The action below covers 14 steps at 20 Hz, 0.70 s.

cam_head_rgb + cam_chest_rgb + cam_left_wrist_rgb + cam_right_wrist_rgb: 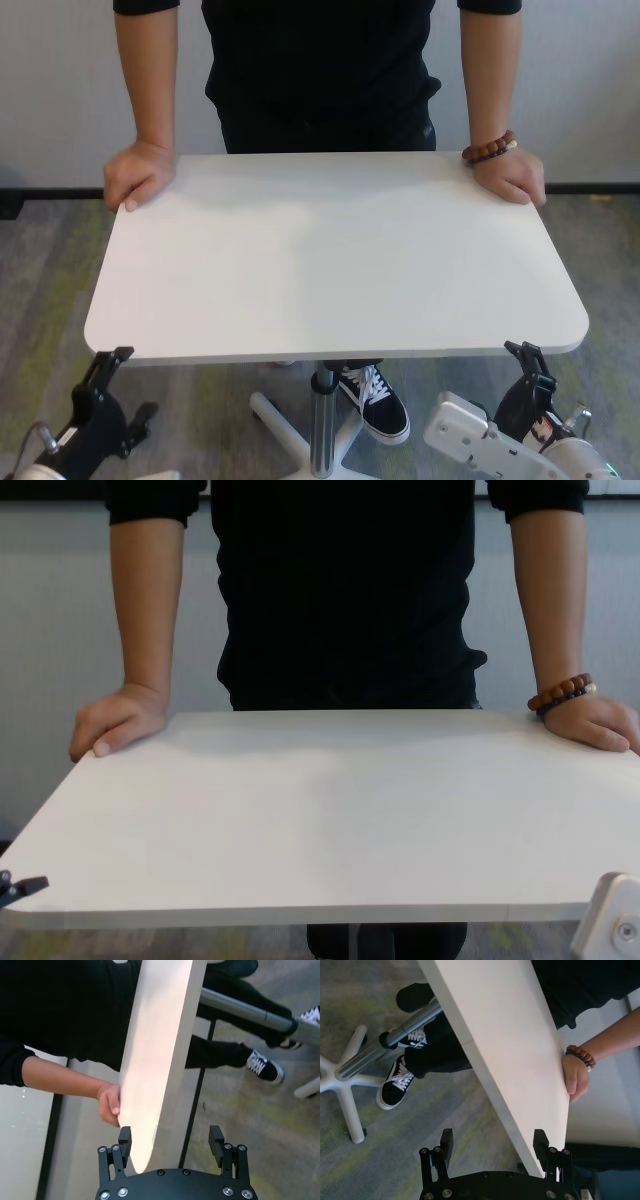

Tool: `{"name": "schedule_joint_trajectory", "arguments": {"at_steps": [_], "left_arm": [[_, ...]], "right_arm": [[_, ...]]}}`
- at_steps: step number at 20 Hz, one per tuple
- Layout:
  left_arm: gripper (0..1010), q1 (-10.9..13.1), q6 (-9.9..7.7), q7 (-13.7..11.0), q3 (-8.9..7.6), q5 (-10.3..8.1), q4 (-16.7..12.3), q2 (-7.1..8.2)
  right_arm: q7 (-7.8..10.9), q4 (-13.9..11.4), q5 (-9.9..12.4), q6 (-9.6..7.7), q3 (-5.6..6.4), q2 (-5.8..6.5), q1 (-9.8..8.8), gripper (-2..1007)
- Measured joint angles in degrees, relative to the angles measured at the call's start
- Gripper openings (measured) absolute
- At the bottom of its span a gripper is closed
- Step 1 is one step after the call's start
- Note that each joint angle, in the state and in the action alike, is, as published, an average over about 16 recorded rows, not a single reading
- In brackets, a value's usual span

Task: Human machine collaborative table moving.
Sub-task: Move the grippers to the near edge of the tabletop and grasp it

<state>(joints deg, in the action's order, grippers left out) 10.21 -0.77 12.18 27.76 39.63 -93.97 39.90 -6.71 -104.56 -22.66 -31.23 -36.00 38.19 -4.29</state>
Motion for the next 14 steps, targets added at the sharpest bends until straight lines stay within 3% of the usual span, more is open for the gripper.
{"name": "schedule_joint_trajectory", "arguments": {"at_steps": [8,14], "left_arm": [[1000,-1.4,-4.56,-4.2,0.22,2.93,-1.5,-1.06],[1000,-2.3,-6.04,-6.0,0.47,4.42,-2.0,-2.27]], "right_arm": [[1.99,0.4,-1.4,-1.17,-0.01,-0.52,0.81,1000],[3.02,0.9,-2.1,-1.38,0.36,-0.91,1.03,1000]]}}
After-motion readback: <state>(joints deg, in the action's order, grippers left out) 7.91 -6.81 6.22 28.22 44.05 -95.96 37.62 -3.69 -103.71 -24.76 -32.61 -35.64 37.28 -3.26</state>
